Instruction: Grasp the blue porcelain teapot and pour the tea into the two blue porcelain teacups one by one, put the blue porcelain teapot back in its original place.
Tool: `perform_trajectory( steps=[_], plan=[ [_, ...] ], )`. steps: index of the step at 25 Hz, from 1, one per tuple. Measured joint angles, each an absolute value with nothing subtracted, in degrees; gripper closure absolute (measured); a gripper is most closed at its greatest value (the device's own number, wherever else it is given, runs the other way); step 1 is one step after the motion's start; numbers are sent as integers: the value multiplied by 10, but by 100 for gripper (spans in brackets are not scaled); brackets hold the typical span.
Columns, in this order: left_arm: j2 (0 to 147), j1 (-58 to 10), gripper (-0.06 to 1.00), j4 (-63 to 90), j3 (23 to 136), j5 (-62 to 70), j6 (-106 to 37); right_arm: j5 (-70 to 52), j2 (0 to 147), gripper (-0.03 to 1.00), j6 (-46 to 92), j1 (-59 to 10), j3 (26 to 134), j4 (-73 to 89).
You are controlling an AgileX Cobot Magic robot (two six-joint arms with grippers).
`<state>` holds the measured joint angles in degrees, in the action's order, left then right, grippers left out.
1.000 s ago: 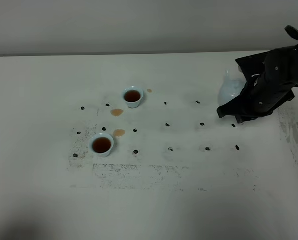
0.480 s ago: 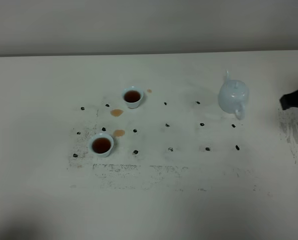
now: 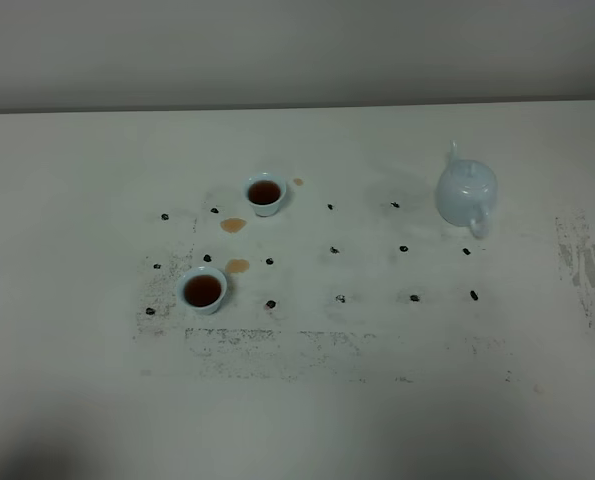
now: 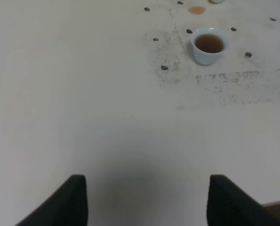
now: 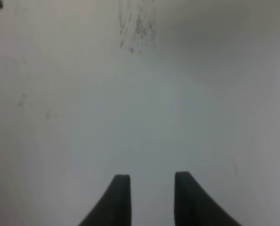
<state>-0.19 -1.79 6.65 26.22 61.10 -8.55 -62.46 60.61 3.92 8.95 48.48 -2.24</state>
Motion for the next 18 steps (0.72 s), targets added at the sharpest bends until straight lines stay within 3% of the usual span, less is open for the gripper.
perform_trajectory(
  steps=[8, 18],
  plan=[
    [-2, -18, 38, 66, 262, 611, -86, -631, 368, 71, 39, 90, 342, 8],
    [-2, -18, 38, 66, 262, 611, -86, -658, 143, 71, 69, 90, 314, 58]
  ],
)
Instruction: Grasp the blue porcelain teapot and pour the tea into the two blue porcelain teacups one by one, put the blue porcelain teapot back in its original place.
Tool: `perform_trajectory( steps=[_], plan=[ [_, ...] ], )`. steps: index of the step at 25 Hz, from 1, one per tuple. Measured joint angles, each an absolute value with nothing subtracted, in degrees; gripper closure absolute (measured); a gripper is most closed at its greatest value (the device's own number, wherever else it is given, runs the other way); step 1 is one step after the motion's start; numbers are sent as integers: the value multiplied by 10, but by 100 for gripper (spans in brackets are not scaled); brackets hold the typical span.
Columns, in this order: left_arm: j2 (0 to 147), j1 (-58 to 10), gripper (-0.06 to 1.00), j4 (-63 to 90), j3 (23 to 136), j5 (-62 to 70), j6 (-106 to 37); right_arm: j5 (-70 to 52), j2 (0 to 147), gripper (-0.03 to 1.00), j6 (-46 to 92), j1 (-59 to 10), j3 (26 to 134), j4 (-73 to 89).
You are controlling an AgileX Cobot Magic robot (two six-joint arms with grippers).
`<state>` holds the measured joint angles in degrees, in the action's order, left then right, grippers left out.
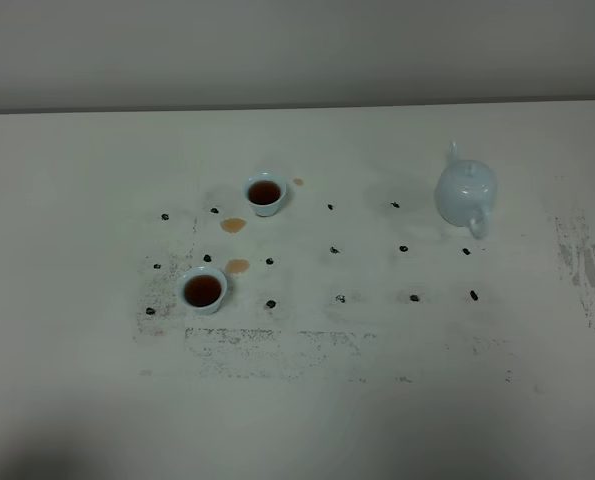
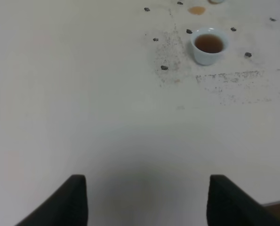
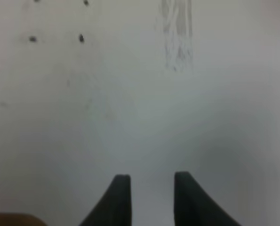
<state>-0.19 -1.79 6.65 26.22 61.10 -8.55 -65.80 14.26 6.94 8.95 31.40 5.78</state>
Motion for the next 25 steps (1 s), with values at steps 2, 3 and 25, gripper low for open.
perform_trajectory(
  steps=[2, 3, 25],
  plan=[
    [-2, -18, 38, 66, 262, 611, -86, -650, 106, 71, 89, 90, 304, 73],
    [-2, -18, 38, 66, 262, 611, -86, -648, 93, 71, 96, 90, 302, 79],
    [-2, -18, 38, 66, 262, 611, -86, -640, -4, 71, 76, -42, 299, 62]
  ],
)
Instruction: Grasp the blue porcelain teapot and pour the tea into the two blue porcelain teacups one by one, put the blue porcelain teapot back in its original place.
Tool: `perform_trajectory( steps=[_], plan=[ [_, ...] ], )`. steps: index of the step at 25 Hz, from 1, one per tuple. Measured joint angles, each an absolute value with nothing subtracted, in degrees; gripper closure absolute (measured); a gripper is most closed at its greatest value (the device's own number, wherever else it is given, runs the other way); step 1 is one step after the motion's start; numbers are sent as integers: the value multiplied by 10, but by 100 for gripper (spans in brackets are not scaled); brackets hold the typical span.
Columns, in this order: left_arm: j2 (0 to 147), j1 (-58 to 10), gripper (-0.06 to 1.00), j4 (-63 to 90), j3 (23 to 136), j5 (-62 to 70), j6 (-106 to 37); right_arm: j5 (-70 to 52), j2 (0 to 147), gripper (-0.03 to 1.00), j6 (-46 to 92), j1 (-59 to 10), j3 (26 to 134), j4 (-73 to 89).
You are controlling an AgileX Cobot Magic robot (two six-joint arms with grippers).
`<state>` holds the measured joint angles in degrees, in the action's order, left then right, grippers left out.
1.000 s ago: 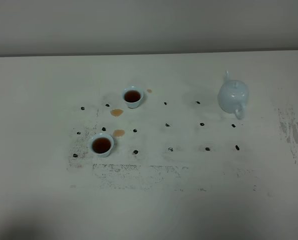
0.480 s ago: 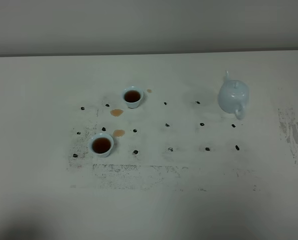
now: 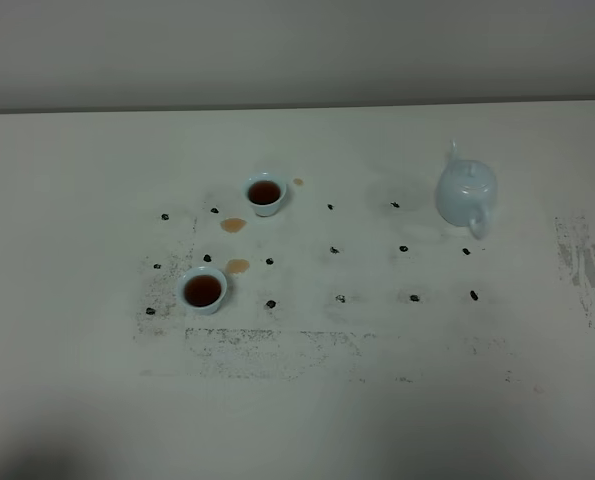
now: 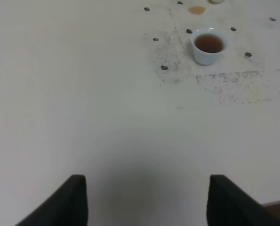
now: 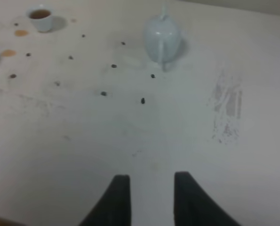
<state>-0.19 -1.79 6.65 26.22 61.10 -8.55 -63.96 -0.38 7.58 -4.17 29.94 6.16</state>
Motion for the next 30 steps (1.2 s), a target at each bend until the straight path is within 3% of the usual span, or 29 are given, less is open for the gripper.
perform_trajectory(
  steps=[30],
  plan=[
    [-2, -18, 38, 66, 262, 611, -85, -639, -4, 71, 74, -62, 299, 59]
  ],
)
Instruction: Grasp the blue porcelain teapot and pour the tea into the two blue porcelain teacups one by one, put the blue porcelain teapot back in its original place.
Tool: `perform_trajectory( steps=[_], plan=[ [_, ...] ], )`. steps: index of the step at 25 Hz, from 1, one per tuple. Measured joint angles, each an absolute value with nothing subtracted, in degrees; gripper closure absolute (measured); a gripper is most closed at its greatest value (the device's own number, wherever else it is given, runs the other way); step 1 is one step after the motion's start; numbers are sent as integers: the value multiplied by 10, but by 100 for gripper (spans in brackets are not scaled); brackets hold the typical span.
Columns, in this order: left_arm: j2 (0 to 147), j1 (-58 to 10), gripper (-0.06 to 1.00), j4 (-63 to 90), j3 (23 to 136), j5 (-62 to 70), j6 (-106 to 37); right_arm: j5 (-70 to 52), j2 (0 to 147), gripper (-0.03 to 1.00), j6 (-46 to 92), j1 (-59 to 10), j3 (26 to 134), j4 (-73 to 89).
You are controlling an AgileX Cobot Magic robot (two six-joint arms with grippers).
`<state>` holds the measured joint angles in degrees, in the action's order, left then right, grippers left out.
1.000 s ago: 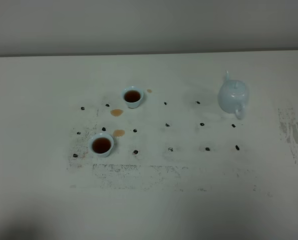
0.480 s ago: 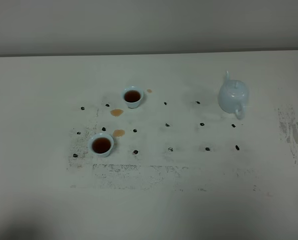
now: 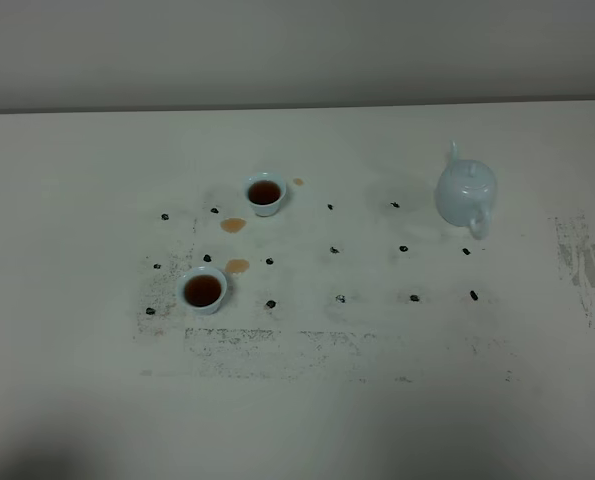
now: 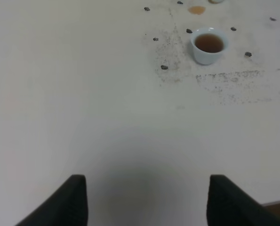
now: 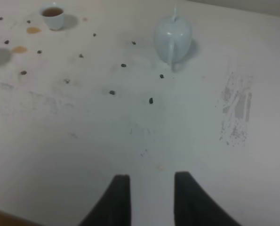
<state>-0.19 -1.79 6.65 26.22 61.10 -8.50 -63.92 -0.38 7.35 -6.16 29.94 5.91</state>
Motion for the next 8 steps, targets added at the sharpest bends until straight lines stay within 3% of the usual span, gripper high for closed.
perform_trajectory(
  steps=[8],
  plan=[
    [-2, -18, 38, 66, 262, 611, -85, -639, -4, 71, 74, -27, 299, 60]
  ],
)
